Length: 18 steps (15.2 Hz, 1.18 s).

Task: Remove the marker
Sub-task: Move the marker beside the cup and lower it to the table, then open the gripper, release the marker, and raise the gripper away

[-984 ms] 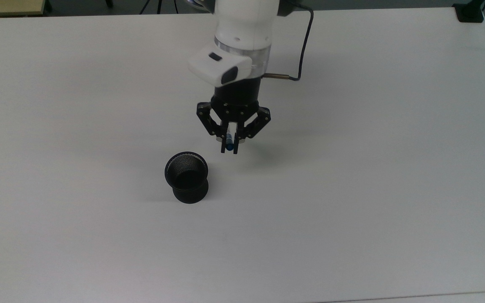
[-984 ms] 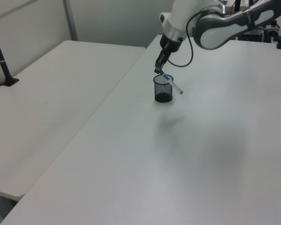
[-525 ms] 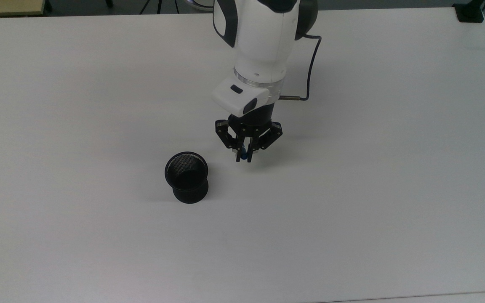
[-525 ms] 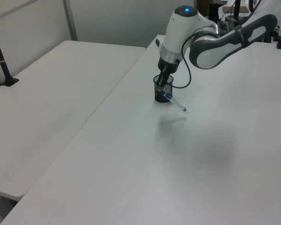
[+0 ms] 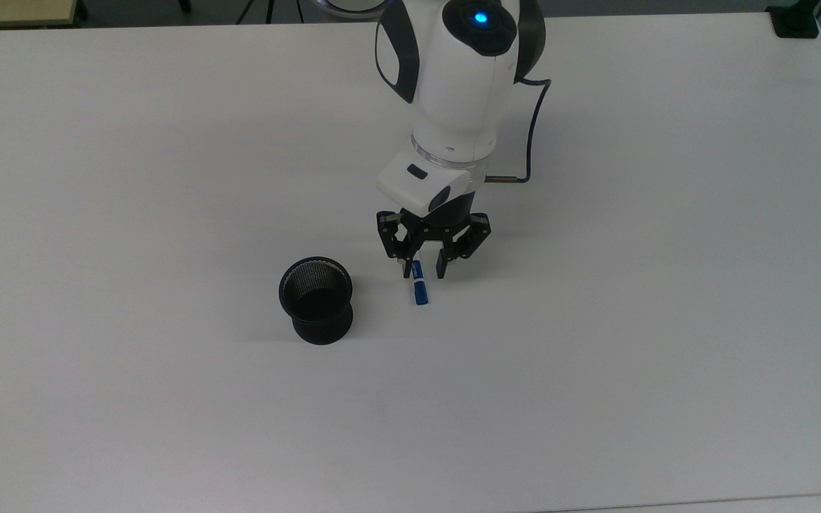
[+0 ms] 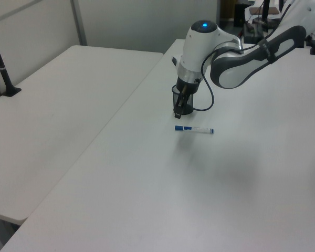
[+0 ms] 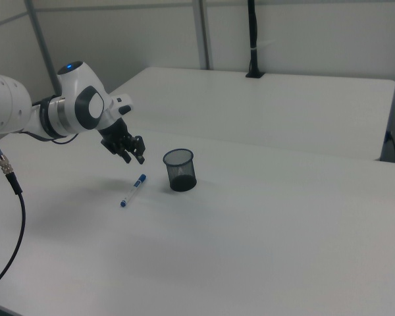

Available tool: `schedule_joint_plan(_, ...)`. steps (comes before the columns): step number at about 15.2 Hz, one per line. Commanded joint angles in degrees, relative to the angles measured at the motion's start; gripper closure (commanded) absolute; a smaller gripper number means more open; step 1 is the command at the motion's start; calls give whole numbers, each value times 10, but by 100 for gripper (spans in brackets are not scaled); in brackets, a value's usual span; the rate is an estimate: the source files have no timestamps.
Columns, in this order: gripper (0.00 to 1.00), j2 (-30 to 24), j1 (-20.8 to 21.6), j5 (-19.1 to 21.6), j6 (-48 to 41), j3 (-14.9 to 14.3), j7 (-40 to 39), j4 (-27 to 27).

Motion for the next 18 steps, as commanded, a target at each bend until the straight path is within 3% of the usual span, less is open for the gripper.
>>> schedule_joint_plan(1, 11, -16, 10, -7, -30, -4, 12, 1)
schedule_joint_plan(3, 0, -35, 10, -7, -70, -4, 12, 9)
schedule_joint_plan(6, 0, -86, 6, 12, -170, -4, 4, 5)
schedule_joint_plan(10, 0, -158, -4, 85, -294, -11, -80, 4)
schedule_joint_plan(13, 0, -197, -15, 91, -341, -13, -92, -1)
schedule_joint_plan(18, 0, -263, -84, 101, -419, 8, -170, -20)
